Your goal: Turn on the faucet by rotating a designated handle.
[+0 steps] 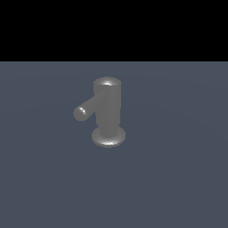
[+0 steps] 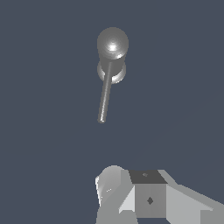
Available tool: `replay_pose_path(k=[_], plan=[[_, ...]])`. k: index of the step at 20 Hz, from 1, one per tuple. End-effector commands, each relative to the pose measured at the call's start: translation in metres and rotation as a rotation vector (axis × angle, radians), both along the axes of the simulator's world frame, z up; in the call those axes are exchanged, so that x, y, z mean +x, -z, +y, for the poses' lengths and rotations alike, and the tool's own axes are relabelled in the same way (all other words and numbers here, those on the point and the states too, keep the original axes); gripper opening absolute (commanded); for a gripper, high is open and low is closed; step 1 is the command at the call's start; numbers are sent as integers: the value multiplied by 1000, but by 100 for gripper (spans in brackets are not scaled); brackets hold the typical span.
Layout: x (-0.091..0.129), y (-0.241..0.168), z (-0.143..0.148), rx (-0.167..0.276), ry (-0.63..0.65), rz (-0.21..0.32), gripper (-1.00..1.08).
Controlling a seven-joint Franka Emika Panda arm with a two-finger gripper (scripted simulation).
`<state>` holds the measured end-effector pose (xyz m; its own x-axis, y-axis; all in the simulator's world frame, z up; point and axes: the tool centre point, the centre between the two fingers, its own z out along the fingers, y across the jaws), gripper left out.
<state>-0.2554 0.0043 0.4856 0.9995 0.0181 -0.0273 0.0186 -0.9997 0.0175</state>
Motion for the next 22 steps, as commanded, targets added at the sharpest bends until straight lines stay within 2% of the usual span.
replay_pose_path(k=[1,11,22], plan=[[0,0,0,0,0,0,-100],[1,23,8,1,14,-2,-100],[6,103,35,6,61,-11,-100]])
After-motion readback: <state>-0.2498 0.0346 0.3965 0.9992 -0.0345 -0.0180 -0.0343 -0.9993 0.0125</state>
